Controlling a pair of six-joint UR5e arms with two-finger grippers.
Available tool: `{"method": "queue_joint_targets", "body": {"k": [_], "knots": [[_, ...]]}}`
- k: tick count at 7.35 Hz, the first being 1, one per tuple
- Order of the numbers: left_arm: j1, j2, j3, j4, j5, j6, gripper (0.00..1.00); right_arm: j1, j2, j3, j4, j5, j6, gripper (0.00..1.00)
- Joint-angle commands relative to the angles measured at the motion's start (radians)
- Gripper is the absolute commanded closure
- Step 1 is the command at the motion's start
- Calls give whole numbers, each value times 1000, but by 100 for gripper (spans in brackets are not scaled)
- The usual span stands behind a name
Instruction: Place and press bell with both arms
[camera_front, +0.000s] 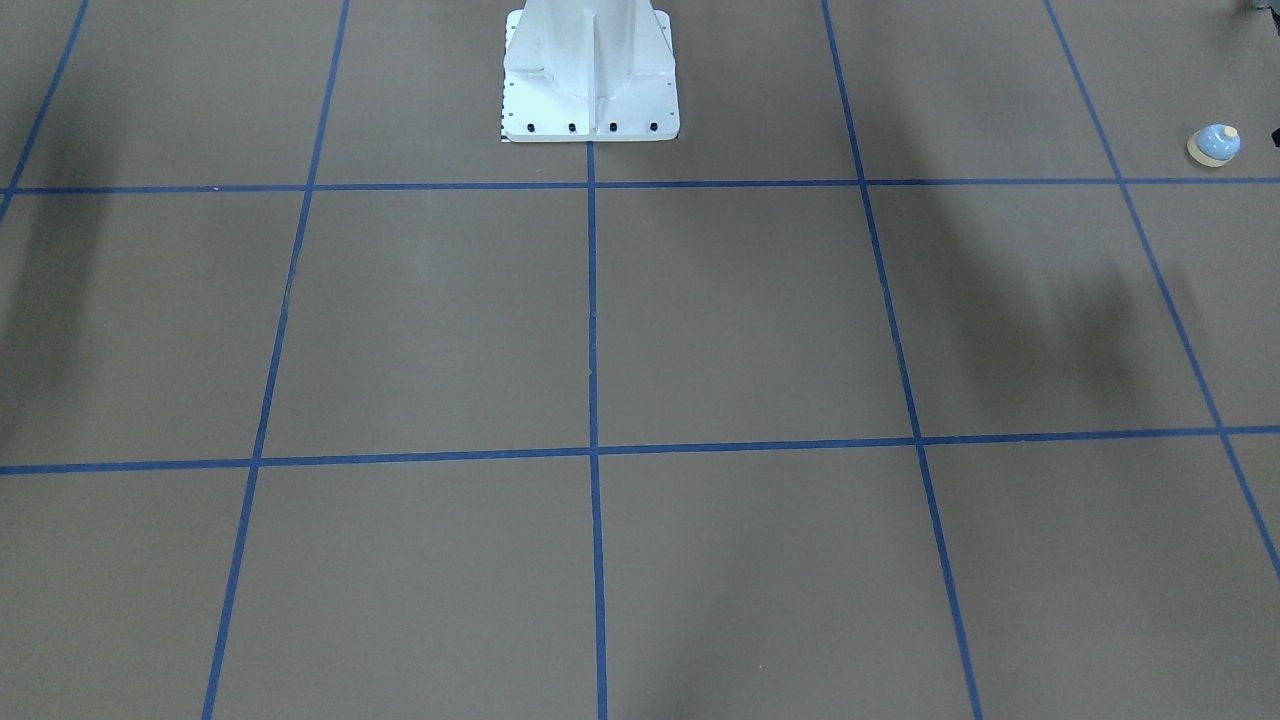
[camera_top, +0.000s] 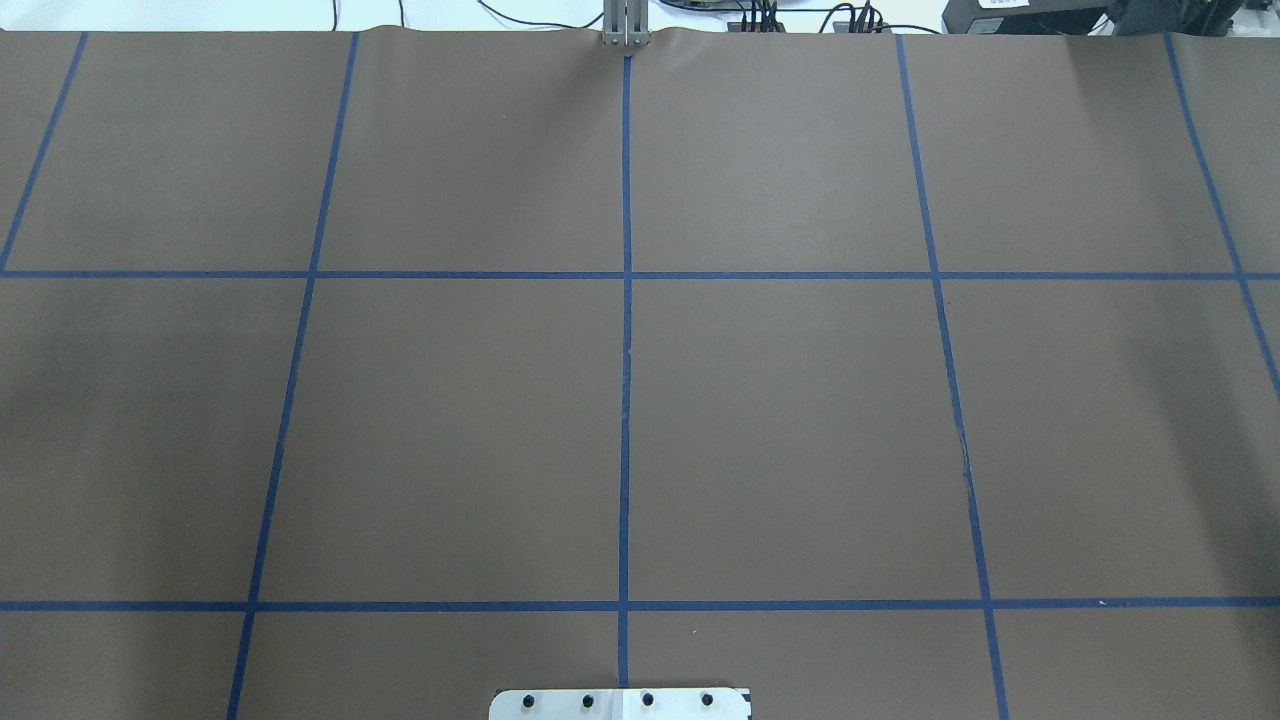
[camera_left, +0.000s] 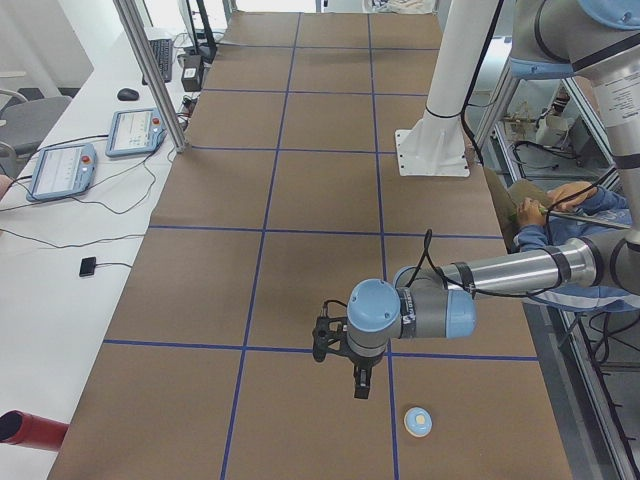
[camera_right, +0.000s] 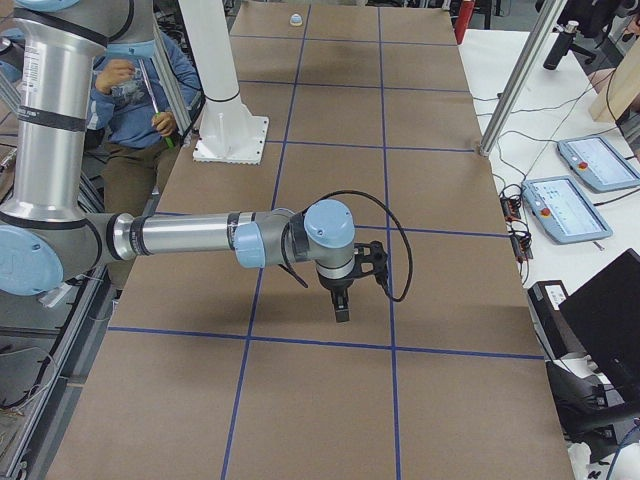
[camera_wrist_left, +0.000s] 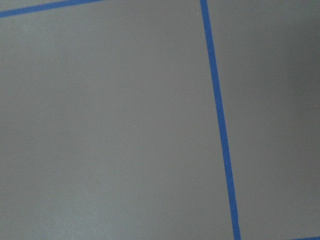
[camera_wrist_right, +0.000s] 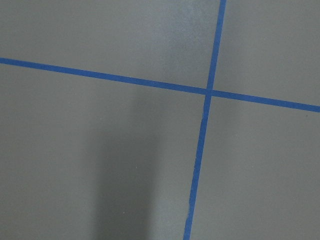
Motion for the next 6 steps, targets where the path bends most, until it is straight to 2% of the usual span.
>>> {"method": "queue_joint_targets", "body": {"k": [1,3,6], "knots": [[8,21,48,4,7,-30,0,-1,1,-2,-2,16,1,0],[49,21,119,7,9,-45,1,-1,-6,-2,6,60,0,0],[139,19,224,4,9,-31,2,-2,-9,-2,37,72,0,0]]}}
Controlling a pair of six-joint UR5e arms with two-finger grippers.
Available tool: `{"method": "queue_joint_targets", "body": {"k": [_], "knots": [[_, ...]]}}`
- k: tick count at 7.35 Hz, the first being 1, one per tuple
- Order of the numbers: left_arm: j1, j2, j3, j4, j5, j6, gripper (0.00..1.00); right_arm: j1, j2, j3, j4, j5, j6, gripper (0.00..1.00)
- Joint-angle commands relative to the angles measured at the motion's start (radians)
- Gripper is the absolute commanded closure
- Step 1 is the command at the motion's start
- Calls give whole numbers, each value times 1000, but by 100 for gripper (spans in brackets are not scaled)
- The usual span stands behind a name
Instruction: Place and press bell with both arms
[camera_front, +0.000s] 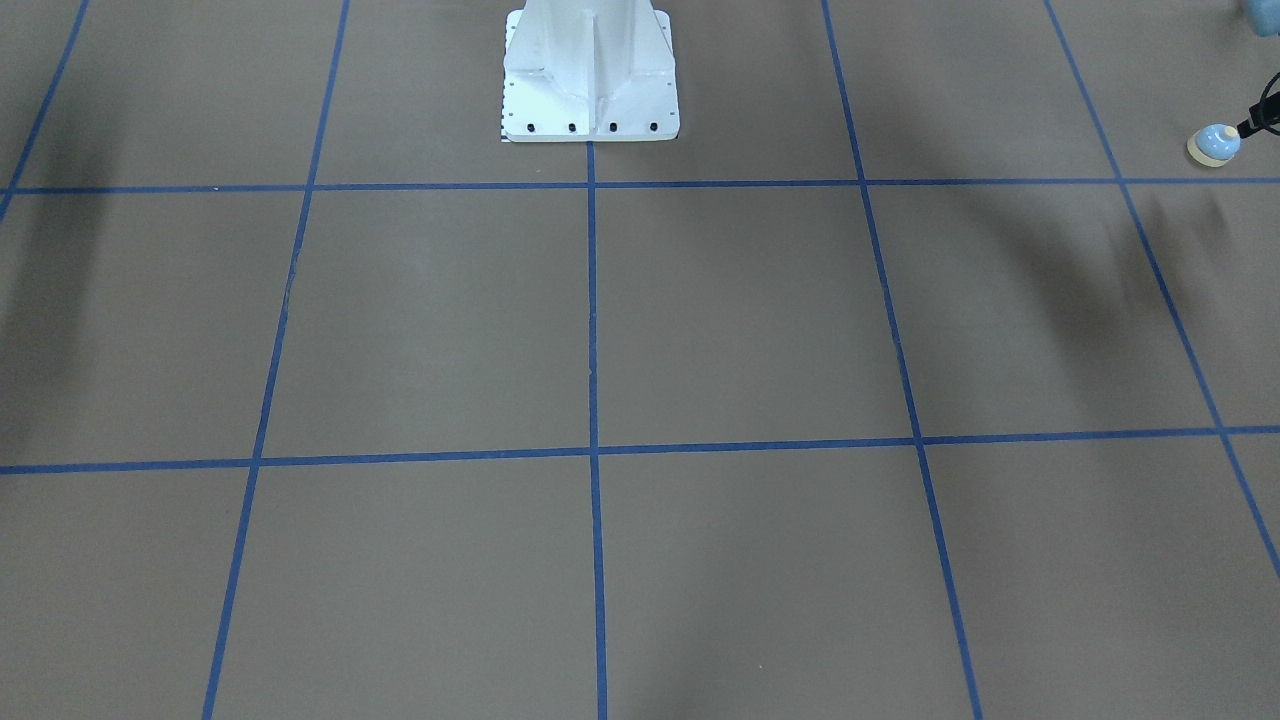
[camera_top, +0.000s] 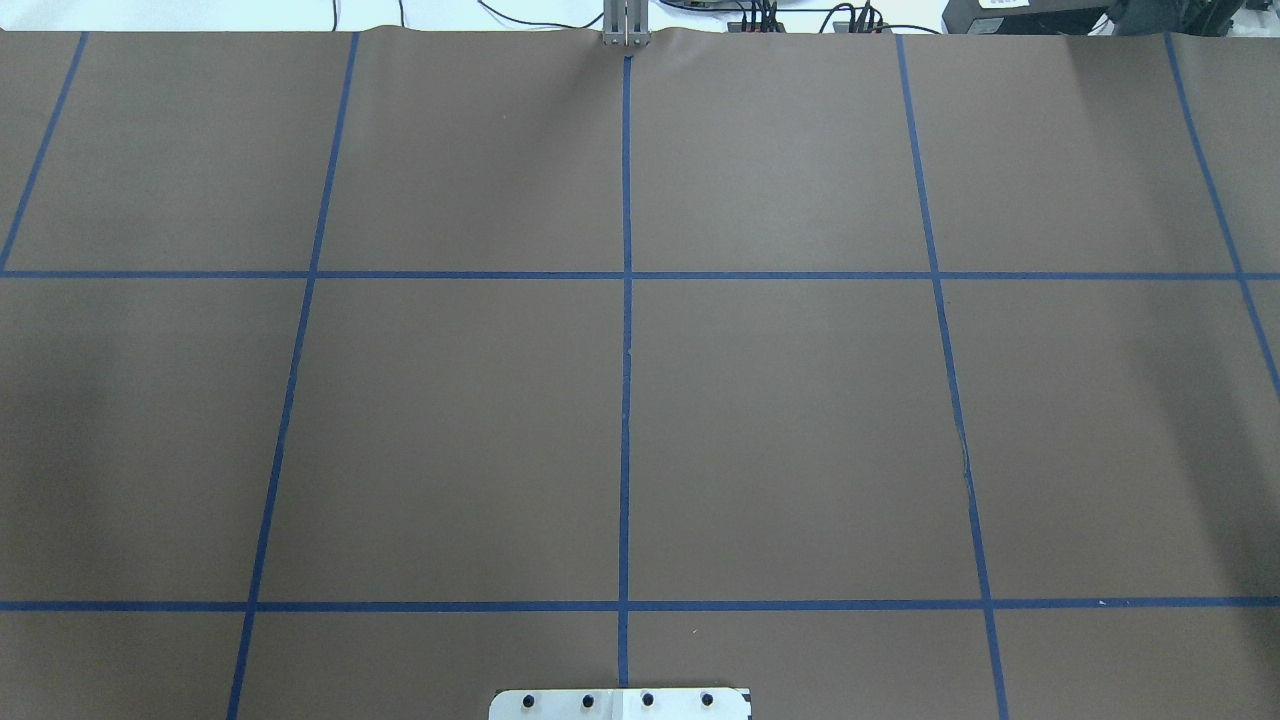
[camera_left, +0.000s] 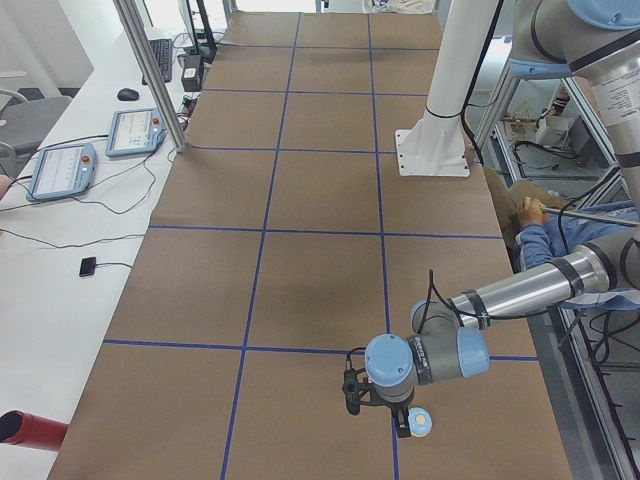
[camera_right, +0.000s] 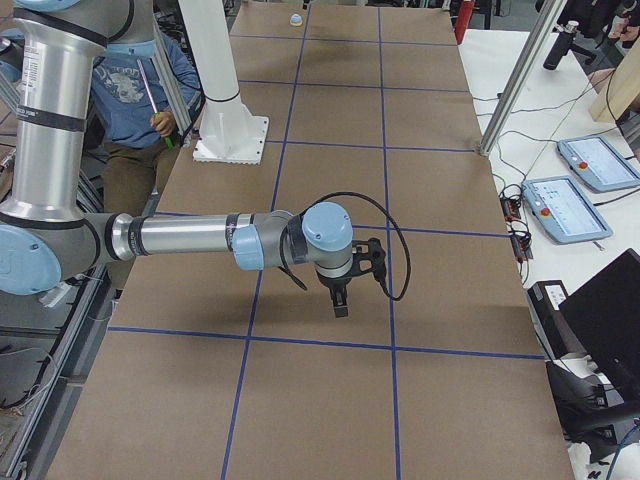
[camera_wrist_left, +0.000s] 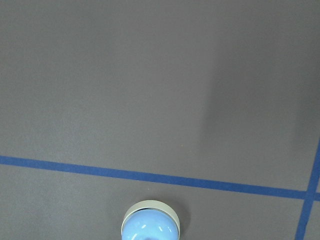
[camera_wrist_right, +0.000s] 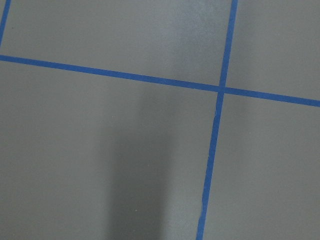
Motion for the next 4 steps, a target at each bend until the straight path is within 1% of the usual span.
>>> {"method": "queue_joint_targets", "body": {"k": [1,2,4], "knots": [[68,-1,82,-9,-3,10,2,-1,-1,1,40,14,0,0],[68,-5,101,-12,-9,15,2,-1,-13,1,77,20,2,0],[81,-13,115,-13,-21,53,2,-3,-21,1,94,24,3,0]]}}
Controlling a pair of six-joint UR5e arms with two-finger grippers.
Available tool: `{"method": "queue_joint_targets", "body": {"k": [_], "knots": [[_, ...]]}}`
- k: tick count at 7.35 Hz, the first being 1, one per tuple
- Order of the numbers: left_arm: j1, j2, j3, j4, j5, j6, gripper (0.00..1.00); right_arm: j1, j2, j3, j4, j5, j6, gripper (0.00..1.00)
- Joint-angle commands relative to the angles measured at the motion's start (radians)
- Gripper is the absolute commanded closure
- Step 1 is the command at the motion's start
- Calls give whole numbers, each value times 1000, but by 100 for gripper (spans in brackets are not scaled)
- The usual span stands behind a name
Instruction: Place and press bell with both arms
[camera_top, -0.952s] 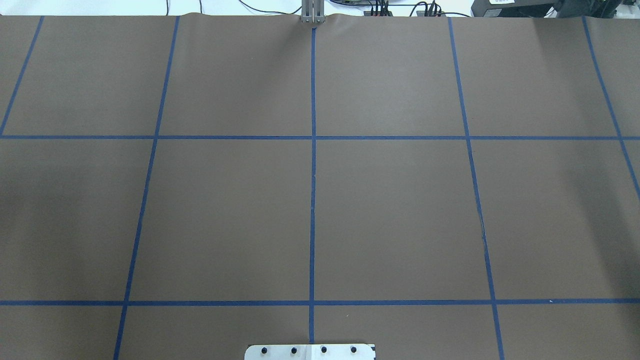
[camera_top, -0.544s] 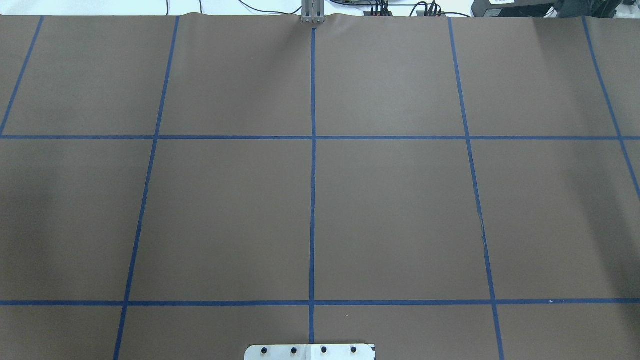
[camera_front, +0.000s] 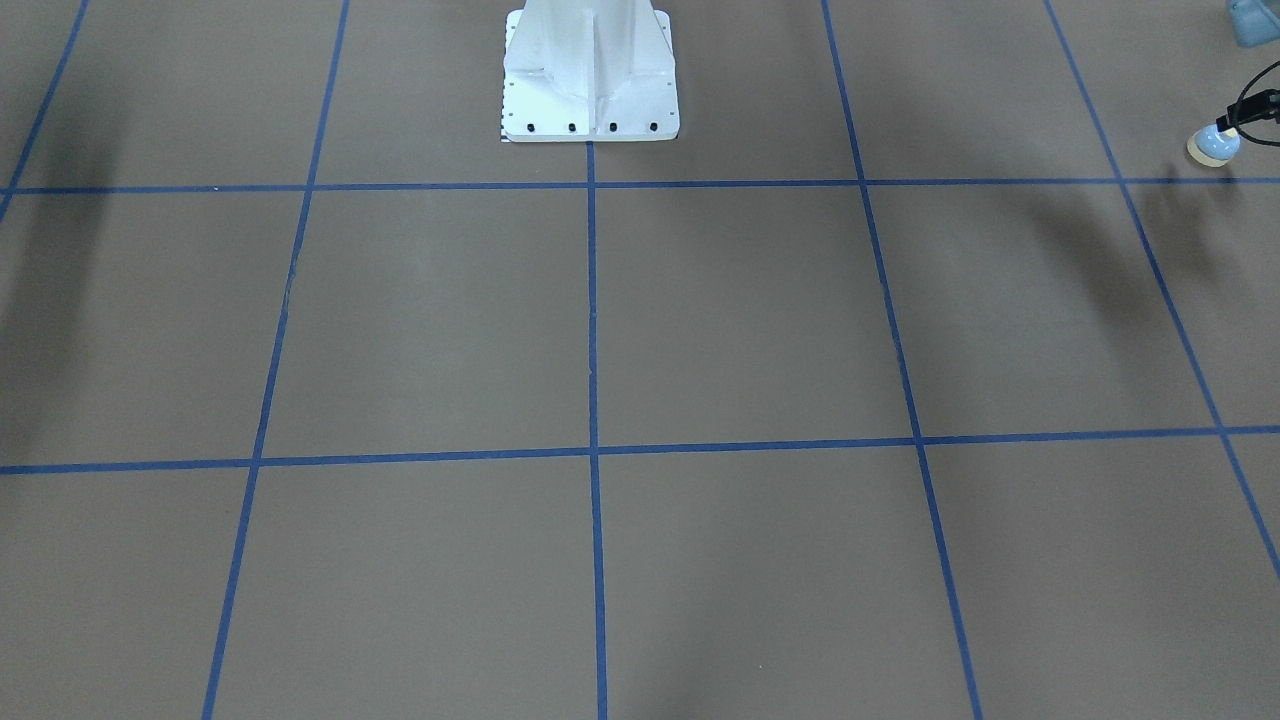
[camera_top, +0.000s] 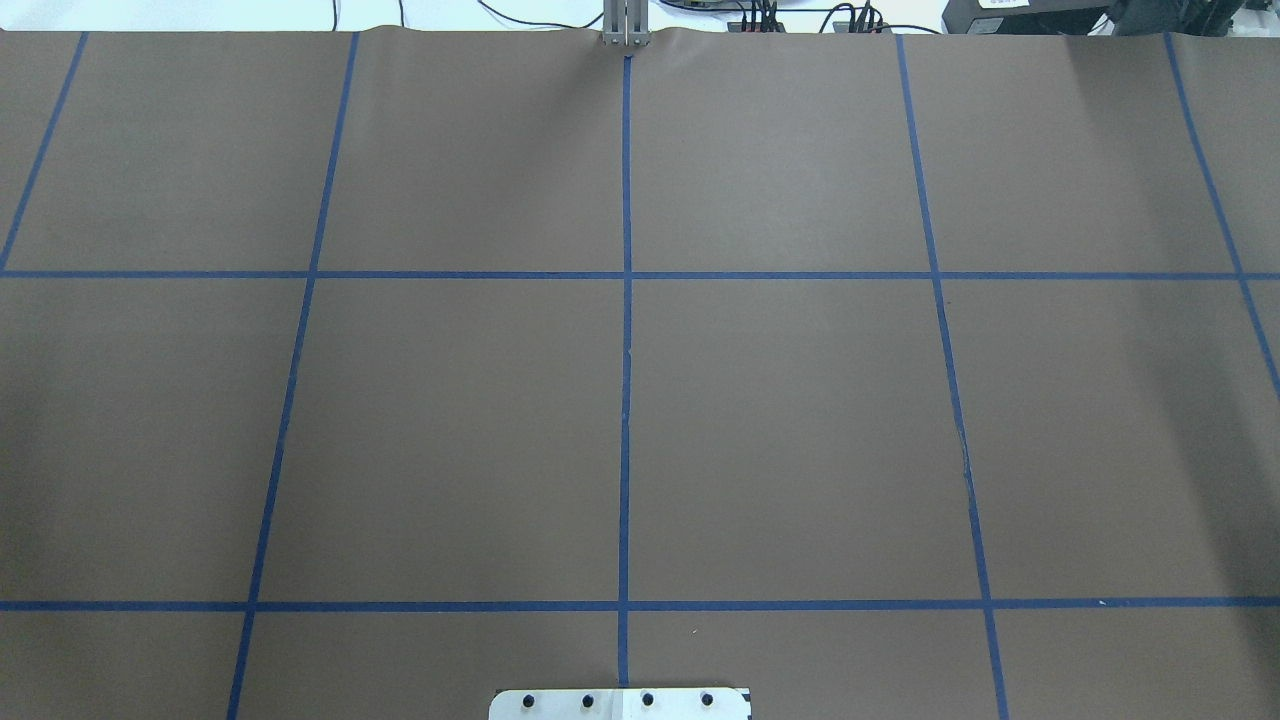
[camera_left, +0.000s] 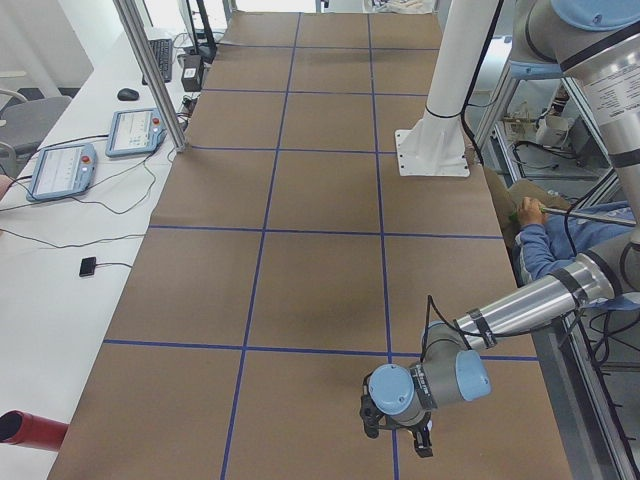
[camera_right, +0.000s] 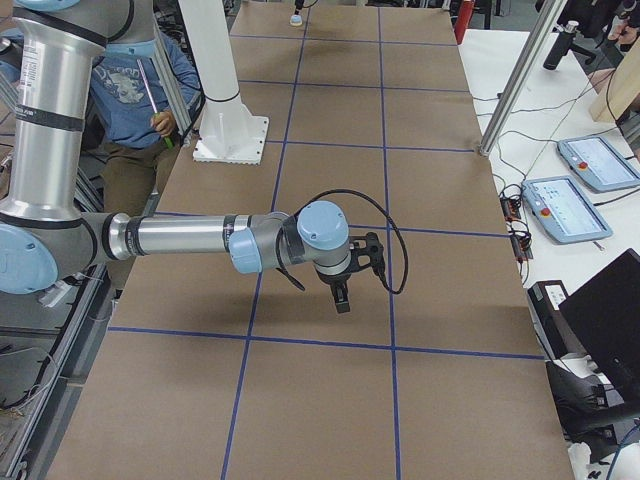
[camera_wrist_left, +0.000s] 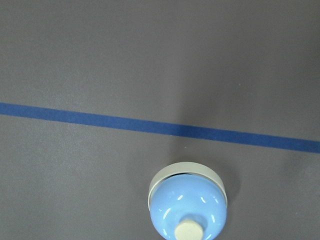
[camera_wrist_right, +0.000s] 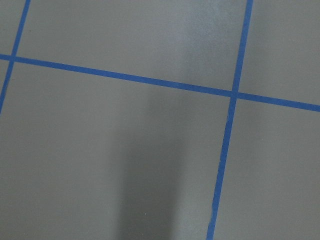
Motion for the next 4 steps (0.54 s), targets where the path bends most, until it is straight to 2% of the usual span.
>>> {"method": "queue_joint_targets", "body": {"k": [1,3,4], "knots": [[16,-18,13,-2,-12,95,2,-1,-3,2,13,3,1,0],[48,-38,47,-2,-31,100,2,1,-3,5,13,6,1,0],[61,-47,61,0,-75,100,2,1,-3,6,13,6,1,0]]}}
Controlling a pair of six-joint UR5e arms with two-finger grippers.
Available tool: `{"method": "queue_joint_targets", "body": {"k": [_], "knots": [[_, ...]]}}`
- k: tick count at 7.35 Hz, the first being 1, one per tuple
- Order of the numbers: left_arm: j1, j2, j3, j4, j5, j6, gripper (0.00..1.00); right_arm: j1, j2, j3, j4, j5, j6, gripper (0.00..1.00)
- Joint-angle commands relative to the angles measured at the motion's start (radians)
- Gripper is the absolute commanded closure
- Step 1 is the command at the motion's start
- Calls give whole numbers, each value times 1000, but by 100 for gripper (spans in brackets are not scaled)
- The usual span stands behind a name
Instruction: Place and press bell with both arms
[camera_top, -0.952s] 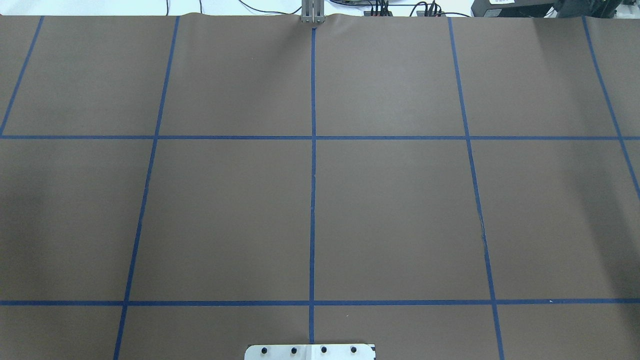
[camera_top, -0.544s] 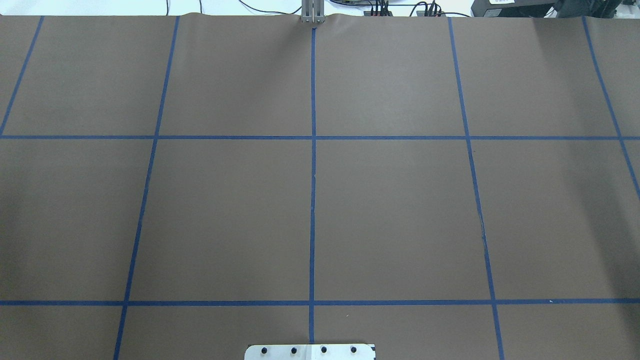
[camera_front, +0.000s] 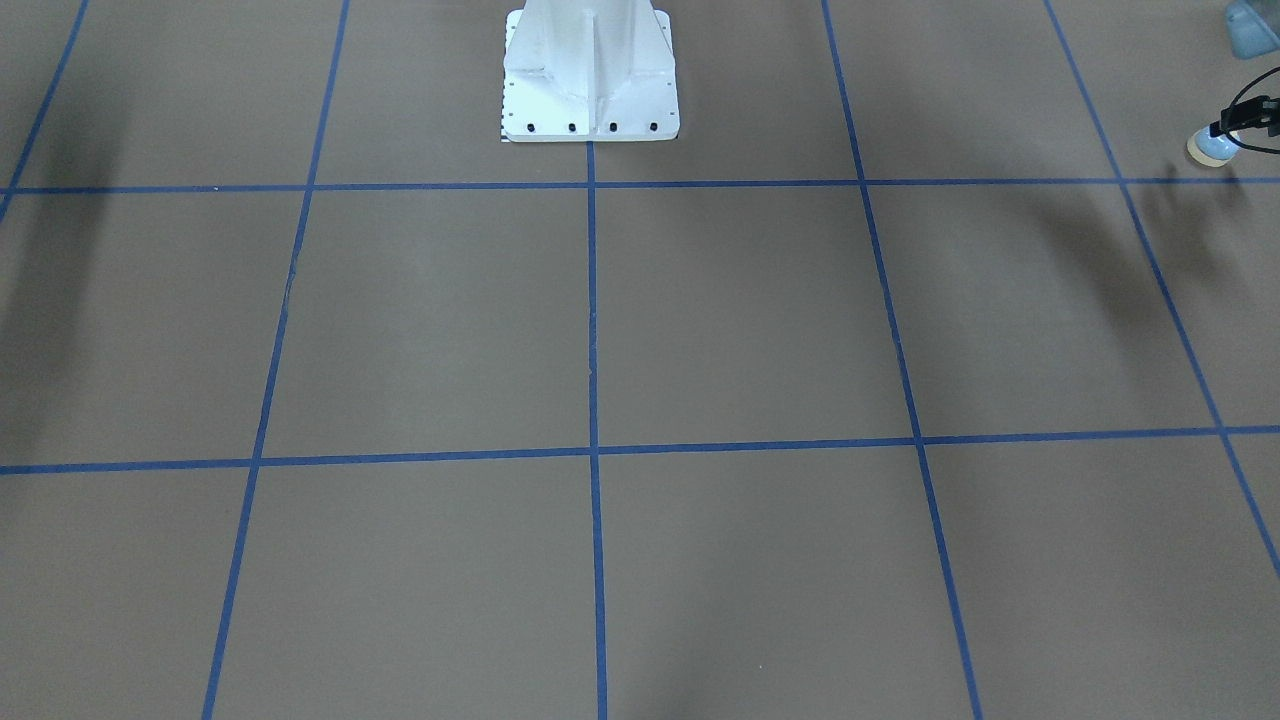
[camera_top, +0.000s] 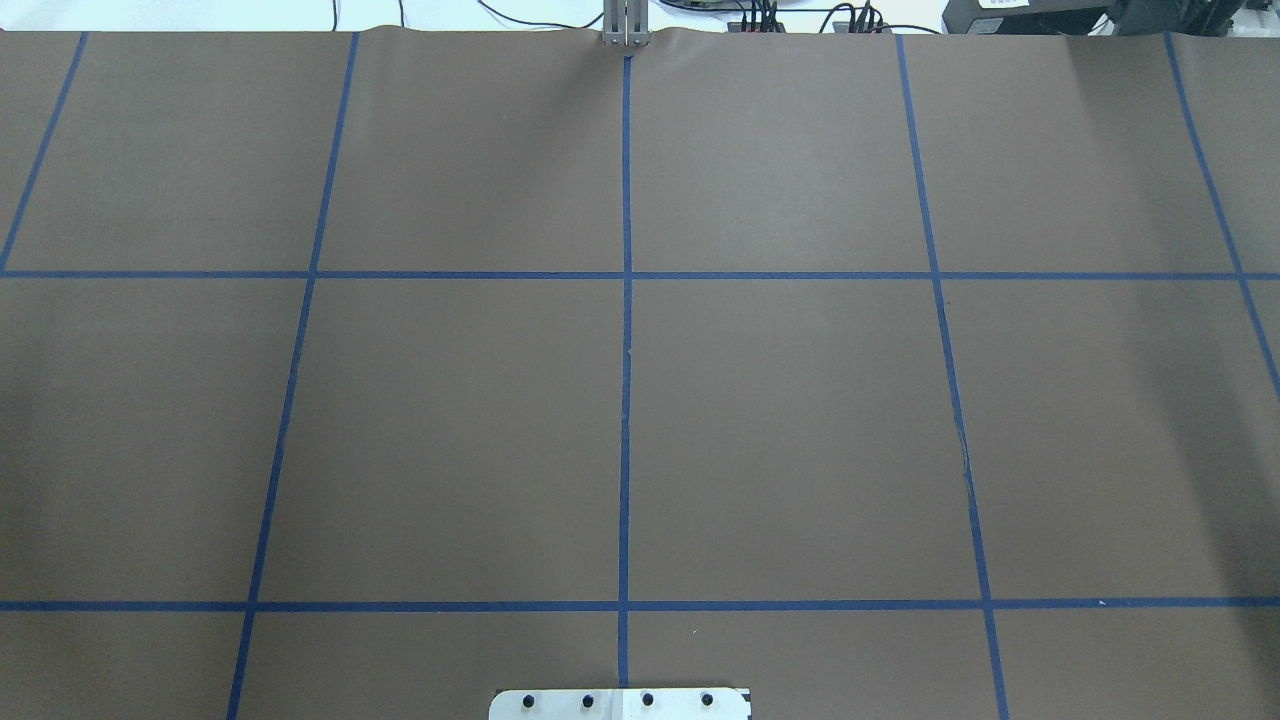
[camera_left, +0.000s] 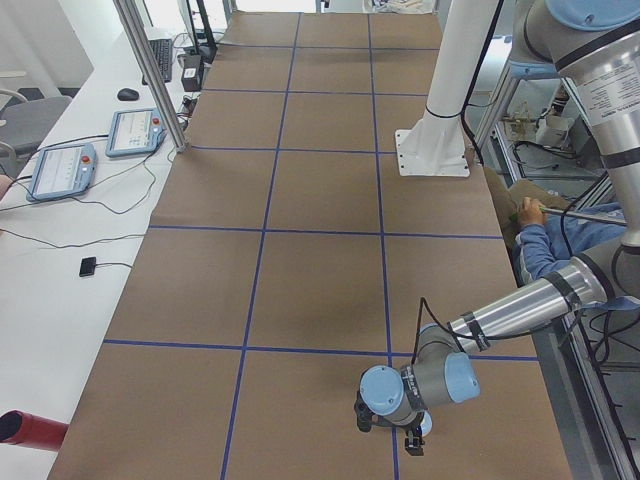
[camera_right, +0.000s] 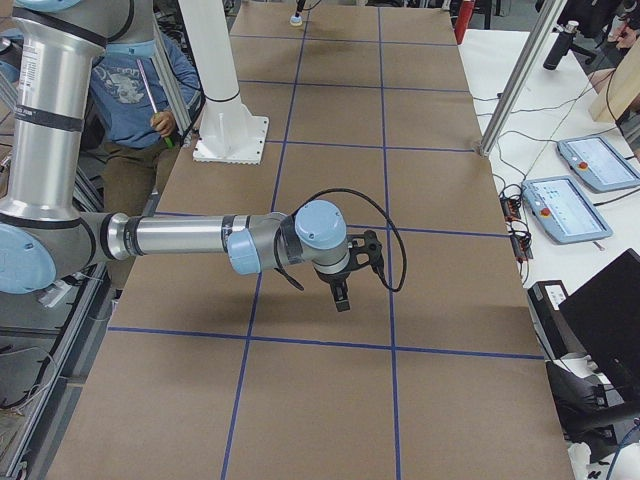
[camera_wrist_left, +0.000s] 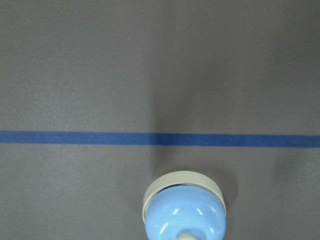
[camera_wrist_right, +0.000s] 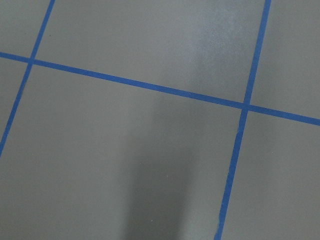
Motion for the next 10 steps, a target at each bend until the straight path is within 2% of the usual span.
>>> {"method": "queue_joint_targets", "body": {"k": [1,2,10], "knots": [[47,-23,27,1,-44,1,2,1,0,5,2,2,-1,0],[55,-31,43,1,-44,1,2,1,-2,3,34,4,2,0],[71,-62,106,1,-47,-12,2,-1,-3,2,34,4,2,0]]}}
